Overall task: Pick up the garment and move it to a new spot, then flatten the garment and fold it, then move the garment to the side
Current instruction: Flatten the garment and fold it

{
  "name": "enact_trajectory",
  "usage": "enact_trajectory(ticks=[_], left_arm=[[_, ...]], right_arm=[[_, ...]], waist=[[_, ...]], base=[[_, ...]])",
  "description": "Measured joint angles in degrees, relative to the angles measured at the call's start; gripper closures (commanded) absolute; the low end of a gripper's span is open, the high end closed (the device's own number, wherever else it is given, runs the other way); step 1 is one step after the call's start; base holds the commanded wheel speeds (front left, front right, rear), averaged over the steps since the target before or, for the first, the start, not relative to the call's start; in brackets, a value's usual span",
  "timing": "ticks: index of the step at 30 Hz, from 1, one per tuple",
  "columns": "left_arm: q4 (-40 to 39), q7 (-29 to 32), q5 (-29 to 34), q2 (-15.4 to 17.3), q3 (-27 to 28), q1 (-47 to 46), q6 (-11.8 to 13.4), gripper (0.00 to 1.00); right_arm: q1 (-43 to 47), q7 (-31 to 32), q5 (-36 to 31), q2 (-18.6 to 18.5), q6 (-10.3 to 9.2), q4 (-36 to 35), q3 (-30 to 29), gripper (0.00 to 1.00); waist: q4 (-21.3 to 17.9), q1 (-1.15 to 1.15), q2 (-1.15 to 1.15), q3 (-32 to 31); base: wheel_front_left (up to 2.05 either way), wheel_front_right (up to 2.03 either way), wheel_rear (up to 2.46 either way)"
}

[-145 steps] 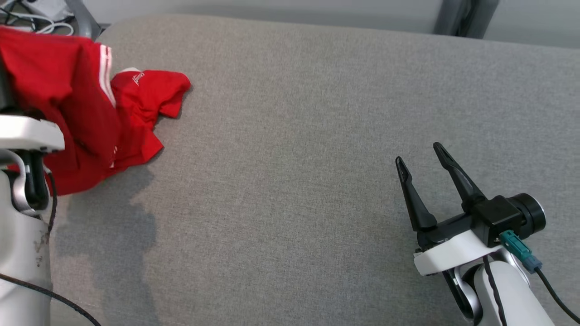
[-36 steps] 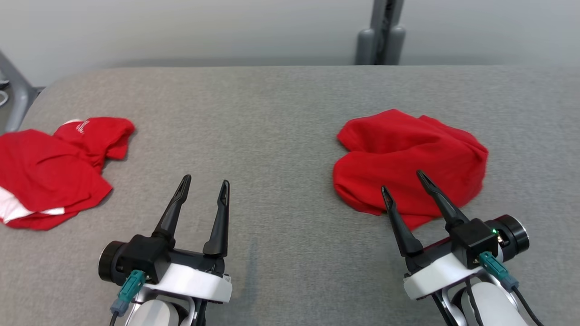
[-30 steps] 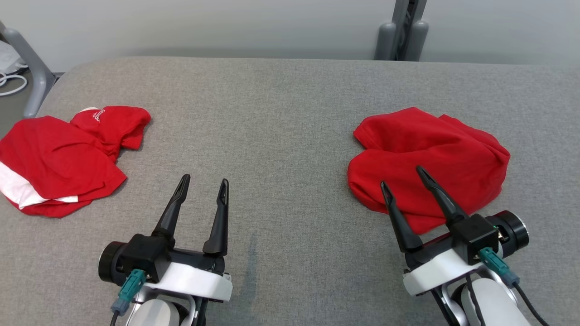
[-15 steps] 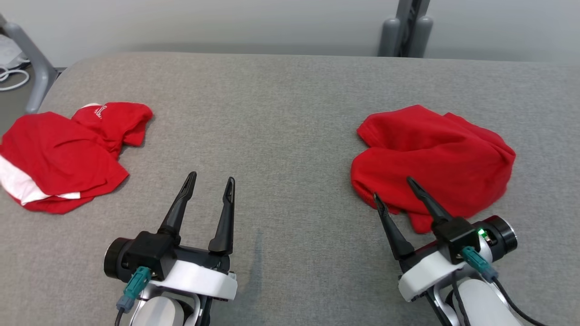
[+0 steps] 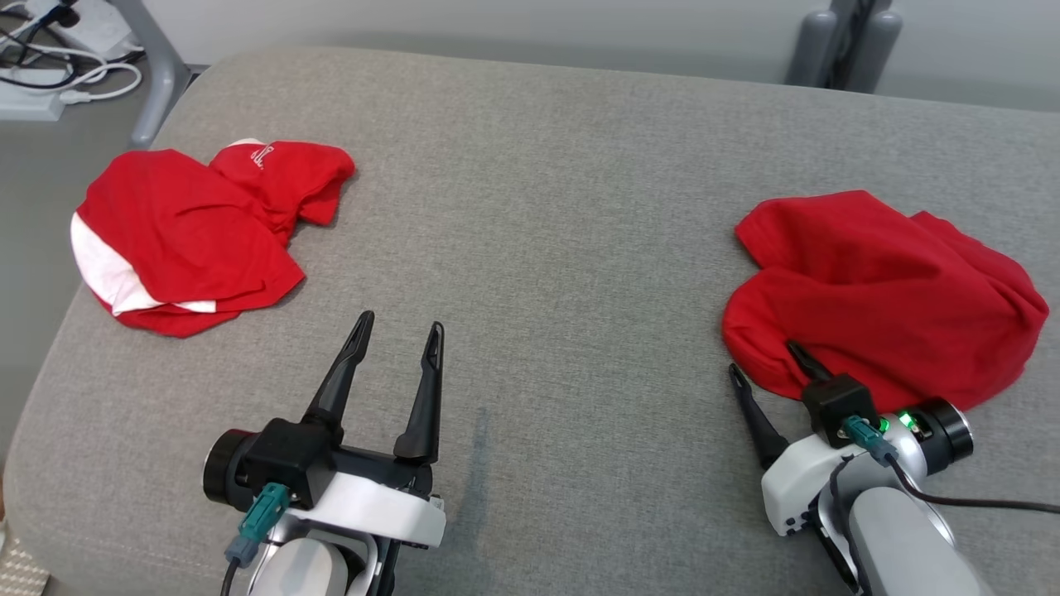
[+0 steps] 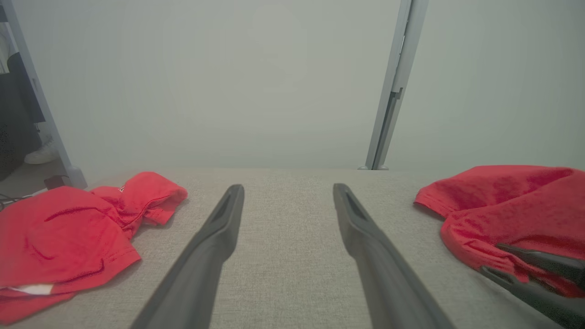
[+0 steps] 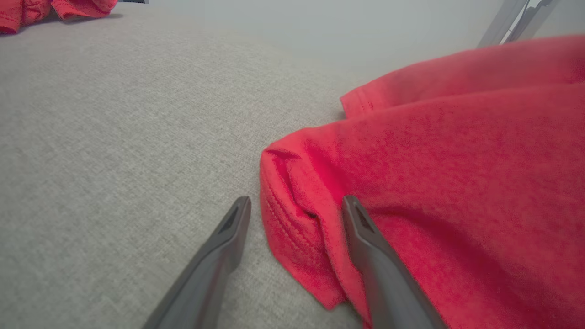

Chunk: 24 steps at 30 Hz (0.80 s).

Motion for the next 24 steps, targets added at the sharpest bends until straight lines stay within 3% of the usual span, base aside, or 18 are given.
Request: enact_trajectory(ticks=[1,2,6,14,20,24], left_arm=[[0.0,0.0,-0.07,0.01,-0.03,-0.02,0.09,0.0],[-0.01,0.0,-0.07,-0.01,-0.15,-0.06,0.09,0.0],[0.02,0.0,-0.1,0.0,-0.3,-0.15,0.35,0.0],[0.78,0.0,-0.6,-0.01,-0.67,-0.18,0.41,0.0],[1.21,0.0,-0.66,-0.02,-0.59,0.58,0.4,0.0],[1.45,0.0,-0.66,-0.01,-0.04,1.48,0.4,0.0]], right_arm=[[-0.32,0.01,-0.52,-0.05,0.0,1.01,-0.34,0.04],[-0.66,0.01,-0.2,-0.07,0.0,2.32,-0.64,1.0],[-1.9,0.01,1.11,-0.16,0.0,3.12,-2.86,1.0],[-3.85,0.02,11.92,-0.19,-0.01,-5.36,10.17,1.0],[-13.13,0.02,21.37,-0.11,0.0,-13.7,20.22,1.0],[-19.4,0.01,32.7,0.04,0.0,-21.43,20.28,1.0]], waist=[[0.33,0.0,0.0,0.17],[0.64,0.0,0.0,0.32],[1.41,0.0,0.0,0.5],[1.07,0.0,0.0,-1.76],[0.25,0.0,0.0,-4.57],[-0.28,0.0,0.0,-6.47]], base=[[0.0,0.0,0.0],[0.0,0.0,0.0],[0.0,0.0,0.0],[0.0,0.0,0.0],[0.0,0.0,0.0],[0.0,0.0,0.0]])
